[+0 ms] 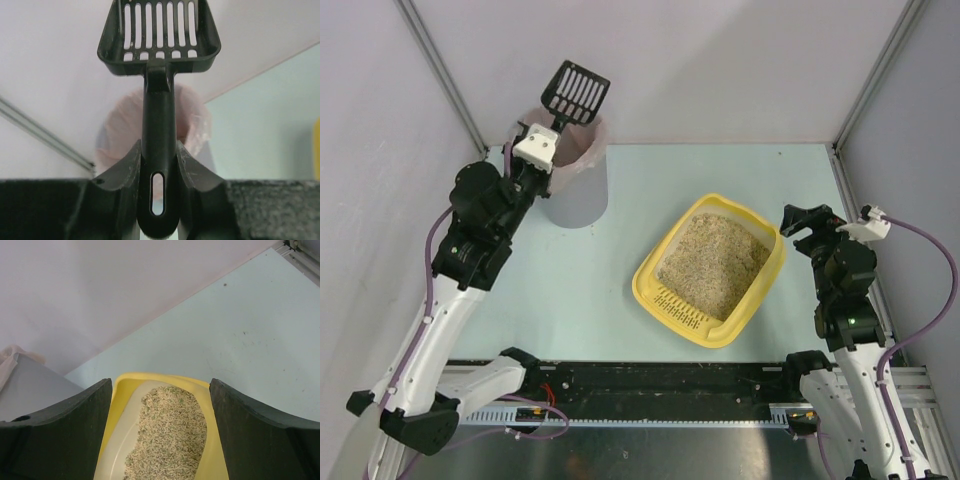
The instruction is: Clean the litter box
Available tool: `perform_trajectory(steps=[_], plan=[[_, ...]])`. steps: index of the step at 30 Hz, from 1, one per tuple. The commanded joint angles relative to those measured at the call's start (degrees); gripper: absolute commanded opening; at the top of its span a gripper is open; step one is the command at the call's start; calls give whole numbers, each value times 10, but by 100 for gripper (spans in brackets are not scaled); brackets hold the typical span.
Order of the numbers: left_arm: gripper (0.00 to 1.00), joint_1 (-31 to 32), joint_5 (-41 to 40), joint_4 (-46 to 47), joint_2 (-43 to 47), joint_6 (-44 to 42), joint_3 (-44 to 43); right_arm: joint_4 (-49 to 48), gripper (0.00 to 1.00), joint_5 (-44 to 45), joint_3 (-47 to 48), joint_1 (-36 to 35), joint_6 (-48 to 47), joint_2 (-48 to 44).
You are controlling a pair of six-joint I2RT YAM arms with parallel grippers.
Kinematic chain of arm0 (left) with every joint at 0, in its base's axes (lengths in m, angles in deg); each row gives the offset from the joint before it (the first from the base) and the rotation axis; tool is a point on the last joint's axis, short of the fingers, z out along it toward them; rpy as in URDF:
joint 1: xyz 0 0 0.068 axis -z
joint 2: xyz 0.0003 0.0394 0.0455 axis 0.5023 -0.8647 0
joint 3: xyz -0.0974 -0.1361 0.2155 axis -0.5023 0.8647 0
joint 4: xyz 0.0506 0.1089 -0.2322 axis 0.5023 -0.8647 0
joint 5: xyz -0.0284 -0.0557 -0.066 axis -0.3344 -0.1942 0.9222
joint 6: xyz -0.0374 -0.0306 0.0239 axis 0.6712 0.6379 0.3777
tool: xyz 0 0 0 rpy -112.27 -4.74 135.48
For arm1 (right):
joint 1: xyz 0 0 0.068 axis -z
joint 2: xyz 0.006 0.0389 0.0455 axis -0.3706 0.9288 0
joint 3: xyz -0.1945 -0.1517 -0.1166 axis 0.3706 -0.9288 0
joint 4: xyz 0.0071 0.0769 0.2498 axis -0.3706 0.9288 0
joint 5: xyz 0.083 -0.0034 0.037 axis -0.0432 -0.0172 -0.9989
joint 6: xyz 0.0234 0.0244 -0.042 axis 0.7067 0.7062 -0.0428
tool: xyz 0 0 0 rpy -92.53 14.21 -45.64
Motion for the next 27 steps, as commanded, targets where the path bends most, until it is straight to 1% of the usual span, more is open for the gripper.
perform_trajectory(steps=[1,3,6,7,9,10,11,12,13,16,17,20,23,24,27], plan=[[0,3,48,-78,-2,161,-28,-12,84,9,-3,2,4,-3],[0,6,43,-105,-3,202,-27,-11,84,14,-3,2,7,-2],[0,33,10,-127,-8,242,-23,-12,84,16,-4,2,12,4],[0,56,0,-131,-10,245,-22,-13,84,15,-4,2,17,9],[0,84,-29,-142,-20,280,-22,-15,84,10,-3,2,21,13],[0,116,-37,-144,-25,294,-22,-15,84,9,-3,2,24,16],[0,132,-42,-152,-32,317,-24,-16,84,8,-3,2,29,17],[0,148,-44,-157,-52,327,-33,-16,84,7,-4,2,31,17],[0,179,-51,-164,-61,338,-41,-17,84,8,-4,1,32,17],[0,232,-79,-198,-110,395,-71,-13,83,11,-3,1,34,17],[0,243,-81,-214,-122,427,-79,-11,83,11,-3,1,34,15],[0,281,-72,-245,-169,468,-109,-8,84,16,-3,3,33,11],[0,322,-103,-278,-210,513,-154,-5,84,18,-4,2,33,11],[0,338,-101,-282,-218,525,-160,-4,84,18,-3,1,34,11],[0,347,-59,-292,-247,573,-177,-4,84,18,-4,2,34,11]])
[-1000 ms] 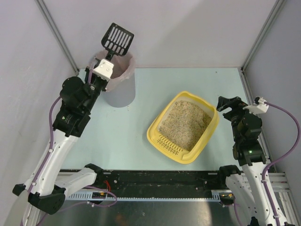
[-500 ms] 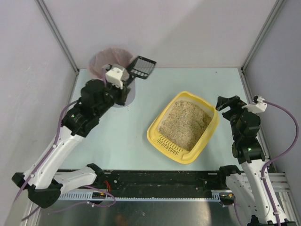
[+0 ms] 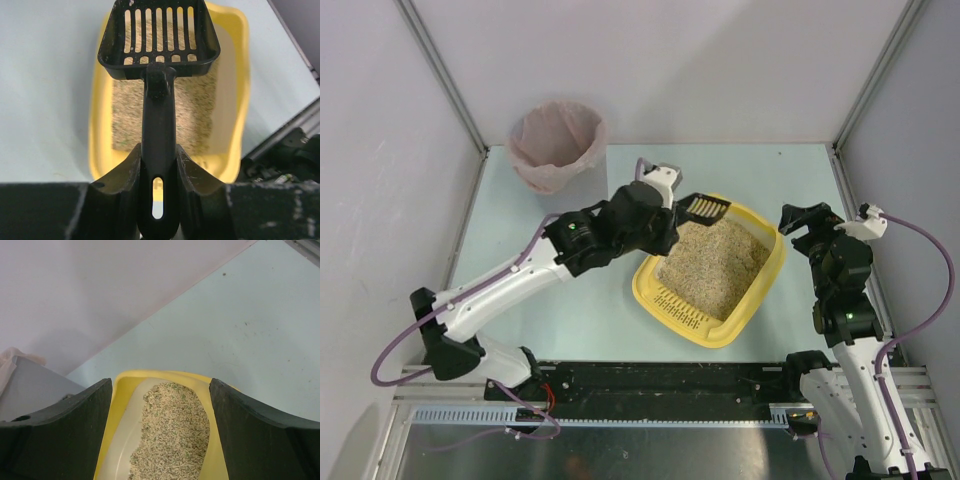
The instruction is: Clean the litter box
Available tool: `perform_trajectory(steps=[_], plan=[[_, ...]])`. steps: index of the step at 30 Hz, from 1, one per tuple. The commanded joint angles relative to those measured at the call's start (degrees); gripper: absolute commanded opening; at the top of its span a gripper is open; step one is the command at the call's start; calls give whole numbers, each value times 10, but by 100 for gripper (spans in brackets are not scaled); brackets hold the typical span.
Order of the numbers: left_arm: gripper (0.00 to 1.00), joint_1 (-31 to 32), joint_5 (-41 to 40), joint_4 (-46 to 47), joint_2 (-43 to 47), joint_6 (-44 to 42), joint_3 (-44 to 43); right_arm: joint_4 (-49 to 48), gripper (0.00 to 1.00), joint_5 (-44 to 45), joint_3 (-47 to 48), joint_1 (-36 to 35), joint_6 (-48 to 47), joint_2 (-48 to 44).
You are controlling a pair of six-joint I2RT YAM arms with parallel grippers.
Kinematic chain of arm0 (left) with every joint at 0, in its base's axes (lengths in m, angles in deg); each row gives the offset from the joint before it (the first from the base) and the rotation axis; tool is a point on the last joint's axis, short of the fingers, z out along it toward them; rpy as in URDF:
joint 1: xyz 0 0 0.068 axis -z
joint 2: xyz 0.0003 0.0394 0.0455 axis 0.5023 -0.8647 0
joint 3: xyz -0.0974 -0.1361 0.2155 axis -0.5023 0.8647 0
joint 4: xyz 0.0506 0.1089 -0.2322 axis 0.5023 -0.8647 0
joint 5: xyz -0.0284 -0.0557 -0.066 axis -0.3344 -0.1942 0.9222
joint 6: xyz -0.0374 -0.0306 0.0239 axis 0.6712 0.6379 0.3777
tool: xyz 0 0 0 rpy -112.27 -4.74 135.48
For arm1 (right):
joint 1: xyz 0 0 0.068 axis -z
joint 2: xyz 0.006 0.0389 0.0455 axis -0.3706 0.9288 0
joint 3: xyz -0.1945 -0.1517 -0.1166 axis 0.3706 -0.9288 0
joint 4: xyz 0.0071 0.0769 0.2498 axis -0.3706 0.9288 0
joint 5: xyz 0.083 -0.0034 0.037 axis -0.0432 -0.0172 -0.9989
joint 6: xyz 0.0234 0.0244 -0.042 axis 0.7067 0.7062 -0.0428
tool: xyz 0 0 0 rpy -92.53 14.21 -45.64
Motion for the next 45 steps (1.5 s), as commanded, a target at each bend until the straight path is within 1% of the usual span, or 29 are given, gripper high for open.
perform_trajectory(steps=[1,4,7,10,18,22,25,30,38,45], plan=[[0,18,49,-27,-24,122,-49,-6,84,16,-4,2,4,-3],[0,19,82,-41,-58,157,-56,-5,84,15,-3,2,4,-4],[0,19,71,-69,-88,192,-64,-3,84,18,-3,3,0,-9],[0,25,59,-73,-110,209,-55,1,84,28,-3,2,-1,-14],[0,26,26,-80,-172,221,-48,0,84,25,-3,2,1,-12],[0,24,14,-79,-197,197,-55,1,84,25,-4,2,1,-15],[0,18,41,-78,-228,169,-70,1,83,25,-4,2,2,-15],[0,17,70,-79,-273,159,-94,3,84,28,-3,3,0,-19],[0,0,105,-79,-304,151,-105,1,84,28,-4,3,-2,-14],[0,-9,129,-78,-344,123,-133,5,83,32,-4,3,-3,-25]])
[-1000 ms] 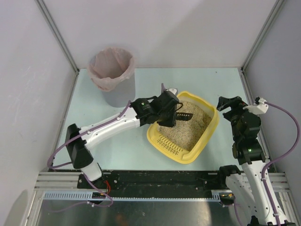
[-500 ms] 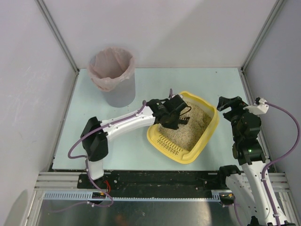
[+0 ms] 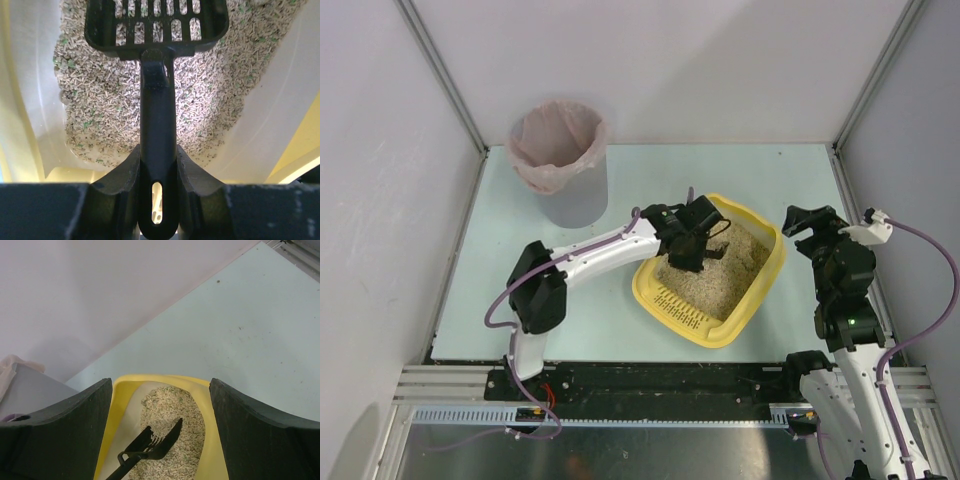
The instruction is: Clean the litter box
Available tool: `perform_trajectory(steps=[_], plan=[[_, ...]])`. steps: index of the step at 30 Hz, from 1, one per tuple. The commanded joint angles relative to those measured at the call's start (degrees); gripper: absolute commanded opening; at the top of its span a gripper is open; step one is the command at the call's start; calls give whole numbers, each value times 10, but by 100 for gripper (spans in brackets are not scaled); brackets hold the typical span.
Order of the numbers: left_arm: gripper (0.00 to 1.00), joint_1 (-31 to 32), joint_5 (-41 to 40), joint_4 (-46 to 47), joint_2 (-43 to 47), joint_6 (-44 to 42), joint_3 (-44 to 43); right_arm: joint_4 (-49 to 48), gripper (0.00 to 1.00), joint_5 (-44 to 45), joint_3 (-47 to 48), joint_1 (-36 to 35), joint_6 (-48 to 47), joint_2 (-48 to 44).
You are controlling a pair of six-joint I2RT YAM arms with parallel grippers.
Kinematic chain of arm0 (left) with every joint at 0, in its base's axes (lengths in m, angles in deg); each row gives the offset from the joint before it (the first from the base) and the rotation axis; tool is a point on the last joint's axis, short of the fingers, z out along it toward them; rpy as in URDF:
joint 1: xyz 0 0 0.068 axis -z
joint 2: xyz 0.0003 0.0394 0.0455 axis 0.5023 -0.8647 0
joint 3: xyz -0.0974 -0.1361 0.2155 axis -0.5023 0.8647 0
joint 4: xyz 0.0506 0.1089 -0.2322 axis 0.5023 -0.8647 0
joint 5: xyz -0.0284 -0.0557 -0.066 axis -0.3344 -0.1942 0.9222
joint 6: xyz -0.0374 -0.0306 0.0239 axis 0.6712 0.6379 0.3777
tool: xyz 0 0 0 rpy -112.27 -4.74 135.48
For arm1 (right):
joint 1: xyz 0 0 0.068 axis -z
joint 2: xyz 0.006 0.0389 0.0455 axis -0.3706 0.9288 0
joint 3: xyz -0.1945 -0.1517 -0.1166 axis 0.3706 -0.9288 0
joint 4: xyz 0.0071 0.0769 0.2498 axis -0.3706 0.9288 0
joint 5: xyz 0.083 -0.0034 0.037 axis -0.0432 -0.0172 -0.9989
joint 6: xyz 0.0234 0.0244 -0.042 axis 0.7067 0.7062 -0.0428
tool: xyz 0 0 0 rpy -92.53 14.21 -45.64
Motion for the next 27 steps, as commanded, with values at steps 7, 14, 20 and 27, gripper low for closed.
perform_trajectory(steps=[7,14,20,27], plan=[[0,-18,14,14,-53,-29,-31,-5,84,13,-1,1,-5,-6],[0,-18,-14,31,-72,-42,-36,-2,84,19,-1,2,-8,-13],[0,-18,-45,48,-76,-38,-26,-5,84,16,-1,2,-8,-6],[0,-18,-50,65,-97,-43,-24,-5,84,14,-1,2,-8,-9]])
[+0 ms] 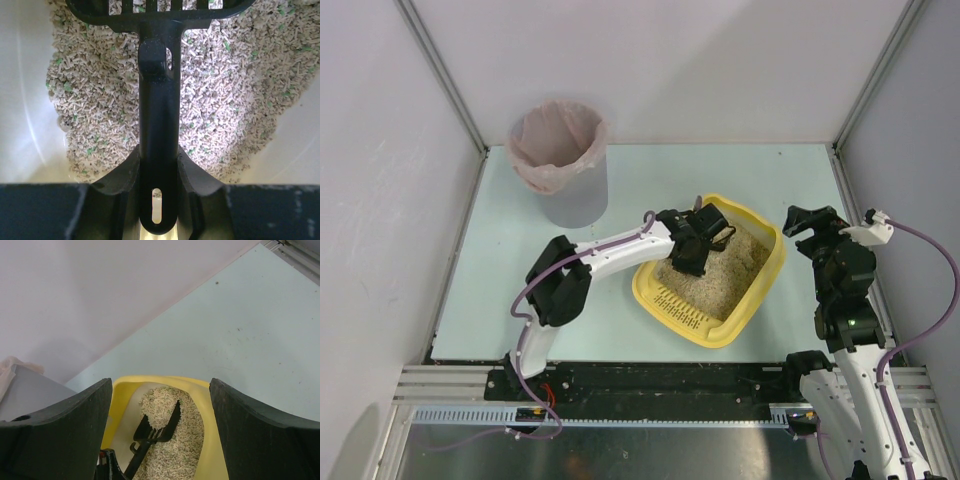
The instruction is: Clean the litter box
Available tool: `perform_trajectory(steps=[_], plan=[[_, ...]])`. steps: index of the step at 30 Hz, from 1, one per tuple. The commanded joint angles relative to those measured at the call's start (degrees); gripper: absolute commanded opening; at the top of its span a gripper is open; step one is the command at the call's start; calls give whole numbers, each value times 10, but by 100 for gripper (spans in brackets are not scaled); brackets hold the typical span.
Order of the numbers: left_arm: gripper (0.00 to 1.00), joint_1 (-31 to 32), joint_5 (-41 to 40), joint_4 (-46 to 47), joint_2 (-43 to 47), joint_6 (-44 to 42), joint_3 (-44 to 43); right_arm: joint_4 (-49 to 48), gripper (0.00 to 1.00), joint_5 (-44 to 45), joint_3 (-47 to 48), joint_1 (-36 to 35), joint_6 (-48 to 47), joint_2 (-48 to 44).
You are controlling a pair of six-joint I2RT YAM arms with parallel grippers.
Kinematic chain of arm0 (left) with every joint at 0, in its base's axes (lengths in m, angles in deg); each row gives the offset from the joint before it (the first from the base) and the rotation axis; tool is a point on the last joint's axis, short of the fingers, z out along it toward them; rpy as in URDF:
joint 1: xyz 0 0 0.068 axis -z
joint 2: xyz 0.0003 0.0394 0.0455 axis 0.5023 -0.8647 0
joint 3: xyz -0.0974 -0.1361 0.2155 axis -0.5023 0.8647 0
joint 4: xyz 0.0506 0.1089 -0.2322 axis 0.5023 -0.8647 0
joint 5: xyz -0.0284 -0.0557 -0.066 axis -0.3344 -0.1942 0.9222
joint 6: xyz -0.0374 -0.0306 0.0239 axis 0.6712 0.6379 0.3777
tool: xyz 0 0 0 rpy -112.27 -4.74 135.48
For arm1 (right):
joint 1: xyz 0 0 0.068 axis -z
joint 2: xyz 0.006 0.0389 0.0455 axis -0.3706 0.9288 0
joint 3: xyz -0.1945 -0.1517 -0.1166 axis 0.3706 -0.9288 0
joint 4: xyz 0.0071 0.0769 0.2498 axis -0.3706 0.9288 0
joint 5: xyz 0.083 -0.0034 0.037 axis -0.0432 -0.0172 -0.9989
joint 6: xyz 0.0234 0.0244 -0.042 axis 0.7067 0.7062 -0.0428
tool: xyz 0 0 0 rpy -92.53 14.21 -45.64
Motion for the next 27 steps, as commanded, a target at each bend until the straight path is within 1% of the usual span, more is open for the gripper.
perform_trajectory(steps=[1,12,17,23,27], plan=[[0,-10,-42,52,-24,-10,-3,-4,84,11,1,2,-7,-5],[0,-13,-43,90,-31,-10,22,-7,84,7,0,2,-6,1],[0,-13,-61,126,-20,-12,56,-9,84,7,-2,2,-8,4],[0,-12,-60,166,-21,-19,90,-18,84,1,-8,2,-7,3],[0,-12,-83,192,-5,-21,117,-18,84,2,-7,2,-8,1]])
